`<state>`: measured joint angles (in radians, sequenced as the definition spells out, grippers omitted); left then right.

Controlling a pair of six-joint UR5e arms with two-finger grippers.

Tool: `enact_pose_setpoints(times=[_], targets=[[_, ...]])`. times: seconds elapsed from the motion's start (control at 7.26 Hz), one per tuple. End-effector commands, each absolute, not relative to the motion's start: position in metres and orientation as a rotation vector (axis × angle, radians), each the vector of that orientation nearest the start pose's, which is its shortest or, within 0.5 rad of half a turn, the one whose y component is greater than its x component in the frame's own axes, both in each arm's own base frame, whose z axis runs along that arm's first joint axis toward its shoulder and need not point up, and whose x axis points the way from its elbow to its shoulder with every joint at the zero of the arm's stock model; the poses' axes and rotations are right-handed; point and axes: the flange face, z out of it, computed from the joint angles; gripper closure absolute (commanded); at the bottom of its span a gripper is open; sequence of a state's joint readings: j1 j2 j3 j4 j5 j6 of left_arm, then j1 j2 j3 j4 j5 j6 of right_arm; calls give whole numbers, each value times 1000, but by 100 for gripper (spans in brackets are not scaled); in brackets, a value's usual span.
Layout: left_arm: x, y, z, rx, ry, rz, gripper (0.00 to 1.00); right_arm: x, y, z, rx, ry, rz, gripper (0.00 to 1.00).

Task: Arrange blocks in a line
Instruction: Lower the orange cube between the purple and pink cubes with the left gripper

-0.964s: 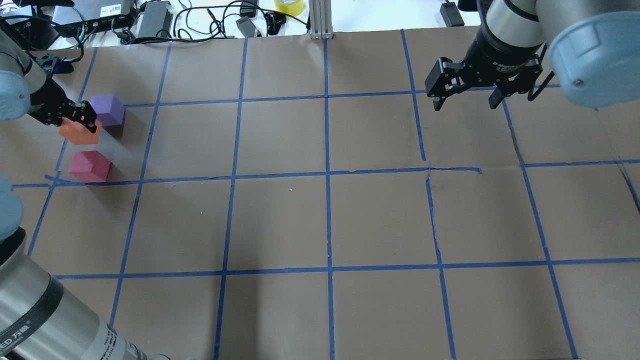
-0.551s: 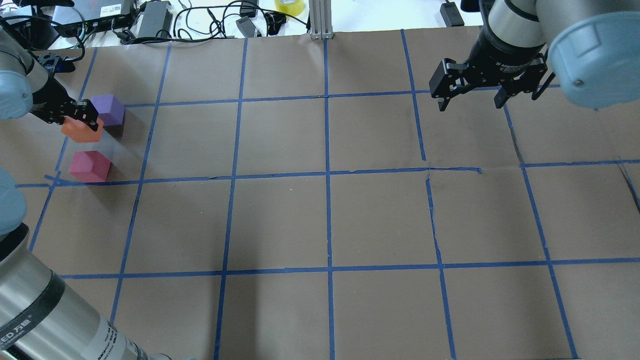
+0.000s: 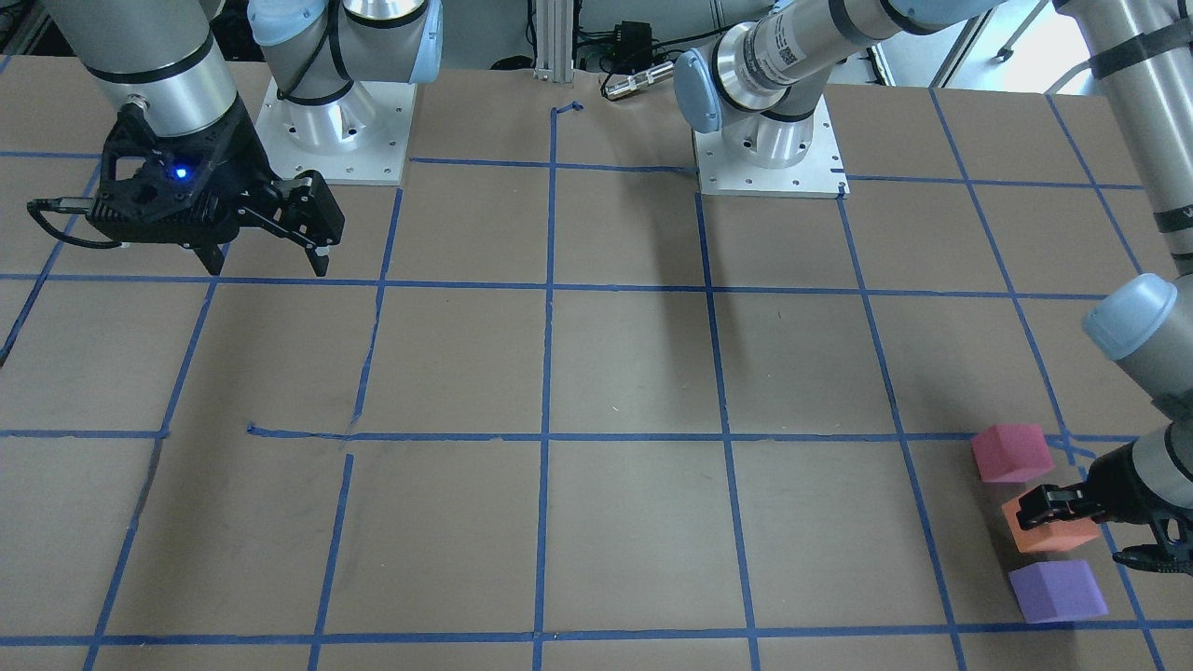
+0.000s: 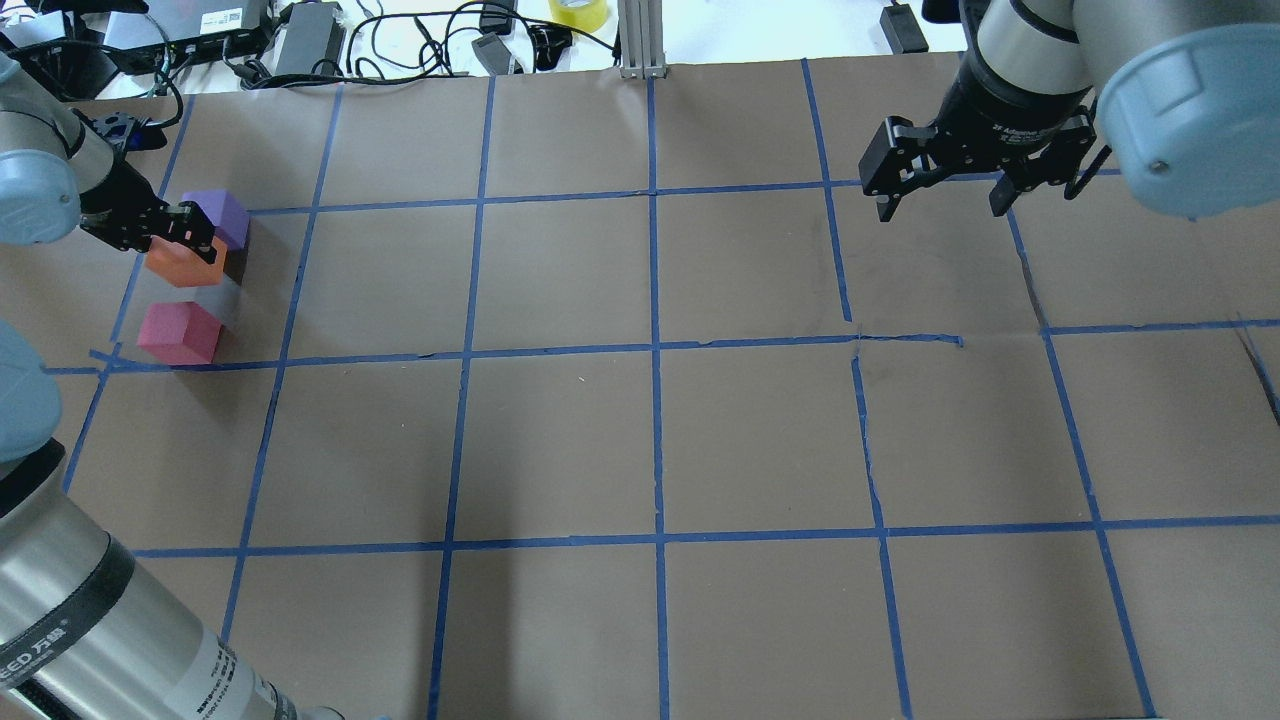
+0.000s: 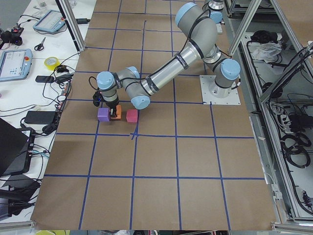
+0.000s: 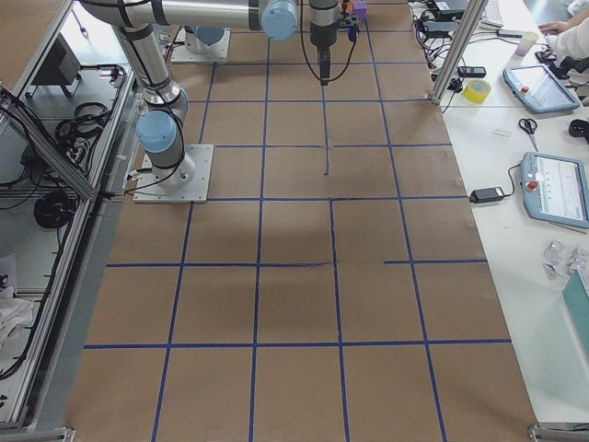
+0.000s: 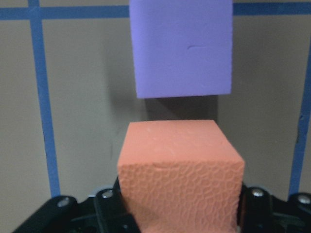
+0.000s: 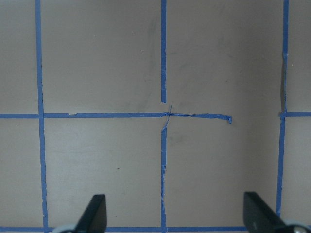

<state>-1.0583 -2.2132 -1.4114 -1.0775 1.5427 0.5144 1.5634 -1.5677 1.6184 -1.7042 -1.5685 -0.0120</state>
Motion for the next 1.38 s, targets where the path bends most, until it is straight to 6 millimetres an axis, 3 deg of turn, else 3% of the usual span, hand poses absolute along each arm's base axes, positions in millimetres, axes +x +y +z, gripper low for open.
enact_pose_setpoints(times=[0.0, 0.69, 1.1, 1.24], targets=[[226, -679, 210, 5, 3169, -13, 100, 131, -501, 477, -8, 3133, -132, 0], [228, -677, 194, -32, 3159, 46, 100, 132, -500, 484, -8, 3125, -154, 0], [228, -677, 193, -48, 3158, 46, 100, 131, -476, 494, -8, 3133, -83, 0], [228, -678, 190, -49, 3160, 47, 41, 133, -471, 502, 13, 3120, -100, 0]])
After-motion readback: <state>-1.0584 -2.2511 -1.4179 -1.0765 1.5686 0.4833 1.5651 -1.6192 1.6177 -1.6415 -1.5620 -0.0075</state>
